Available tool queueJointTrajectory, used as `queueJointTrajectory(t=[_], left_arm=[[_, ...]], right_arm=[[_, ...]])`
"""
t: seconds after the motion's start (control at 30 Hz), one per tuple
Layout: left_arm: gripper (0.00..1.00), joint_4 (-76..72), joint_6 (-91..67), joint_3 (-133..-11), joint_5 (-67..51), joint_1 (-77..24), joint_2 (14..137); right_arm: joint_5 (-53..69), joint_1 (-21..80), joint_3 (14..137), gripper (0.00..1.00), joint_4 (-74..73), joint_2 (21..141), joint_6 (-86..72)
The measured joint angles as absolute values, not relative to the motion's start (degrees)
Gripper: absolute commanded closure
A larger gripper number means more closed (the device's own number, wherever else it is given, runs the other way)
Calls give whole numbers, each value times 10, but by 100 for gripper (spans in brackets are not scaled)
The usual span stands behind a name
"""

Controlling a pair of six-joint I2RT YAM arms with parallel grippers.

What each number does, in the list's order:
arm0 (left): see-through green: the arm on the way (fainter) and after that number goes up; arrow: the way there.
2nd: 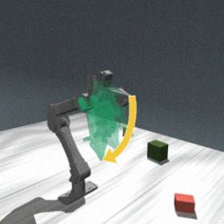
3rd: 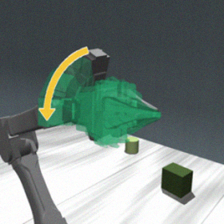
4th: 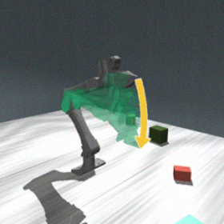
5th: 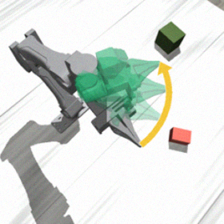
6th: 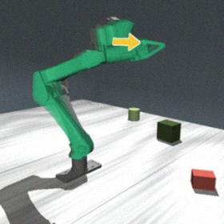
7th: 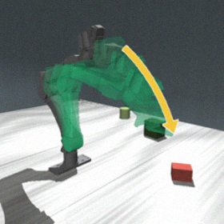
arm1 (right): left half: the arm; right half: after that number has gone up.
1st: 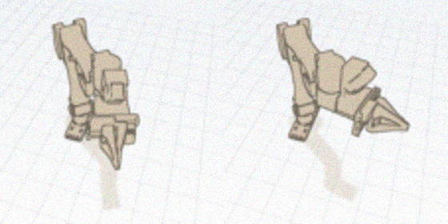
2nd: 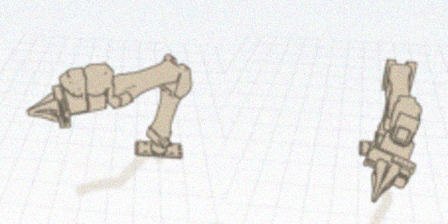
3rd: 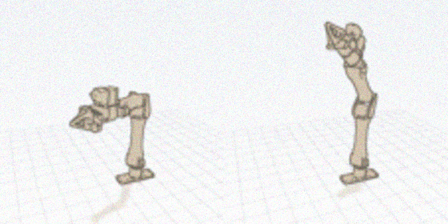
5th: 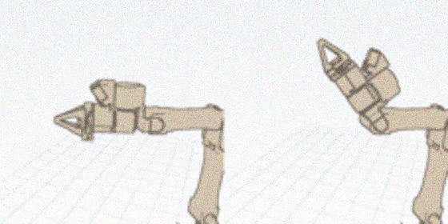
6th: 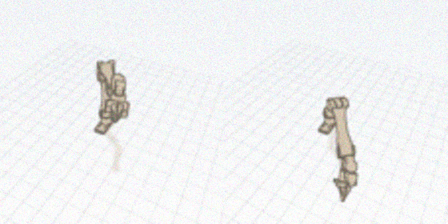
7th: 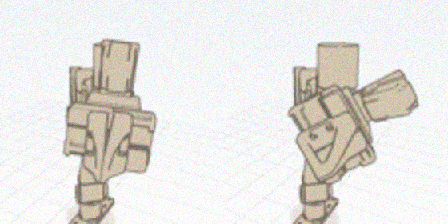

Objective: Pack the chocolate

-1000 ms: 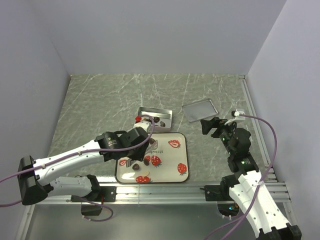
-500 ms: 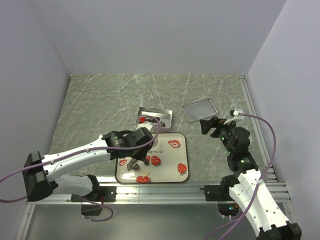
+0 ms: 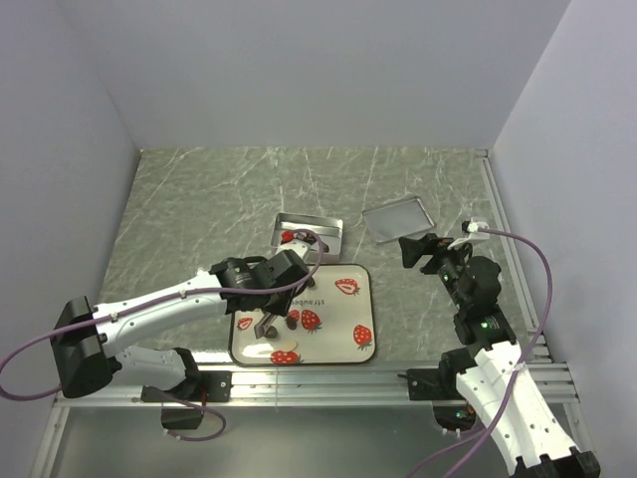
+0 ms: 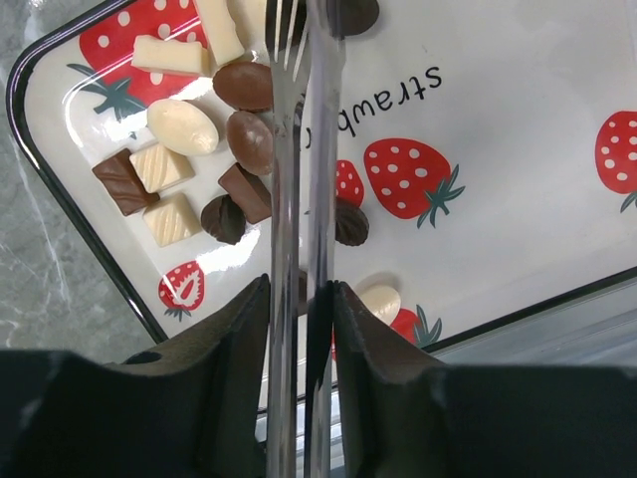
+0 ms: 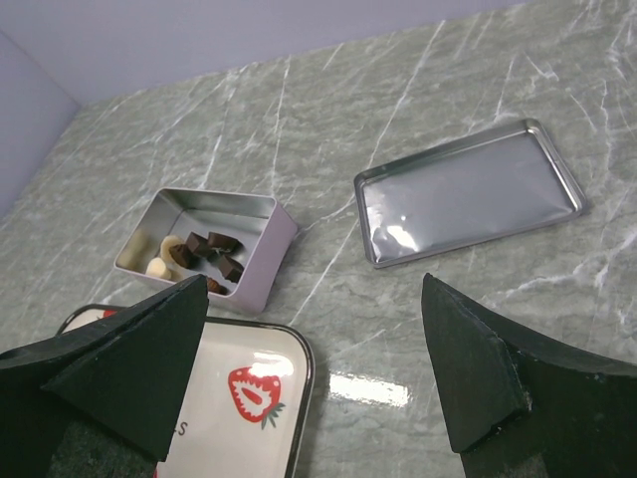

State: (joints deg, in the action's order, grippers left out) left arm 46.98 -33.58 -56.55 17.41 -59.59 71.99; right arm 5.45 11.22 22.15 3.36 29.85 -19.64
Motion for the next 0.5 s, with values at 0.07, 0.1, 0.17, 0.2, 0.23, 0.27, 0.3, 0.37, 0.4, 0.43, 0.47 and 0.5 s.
queueJointTrajectory(t=[0.07, 0.1, 0.17, 0.2, 0.23, 0.27, 0.3, 0.37, 0.4, 0.43, 0.47, 0.5], left_arm=[[67, 470, -336, -566, 174, -595, 720], [68, 470, -336, -566, 174, -595, 719], [70, 470, -336, -566, 175, -595, 717], [70, 470, -336, -566, 175, -595, 715], [71, 470, -336, -566, 175, -595, 714], [71, 470, -336, -566, 175, -595, 710], [72, 470, -336, -566, 175, -595, 707], [72, 472, -336, -567, 177, -595, 701], [72, 475, -336, -570, 178, -595, 699], [72, 476, -336, -573, 179, -595, 696], [72, 477, -336, -575, 180, -595, 694], [72, 478, -336, -579, 180, -595, 692]], right_arm=[[54, 112, 222, 6, 34, 298, -196], [54, 112, 222, 6, 33, 298, -196], [54, 112, 222, 6, 33, 298, -196], [54, 112, 222, 6, 33, 298, -196], [54, 112, 222, 6, 33, 298, -196], [54, 112, 222, 6, 33, 297, -196], [54, 112, 222, 6, 33, 297, -196], [54, 112, 222, 6, 32, 297, -196], [54, 112, 222, 6, 32, 297, -197], [54, 112, 222, 6, 32, 297, -196], [54, 112, 222, 6, 32, 297, -196], [54, 112, 222, 6, 31, 297, -196]])
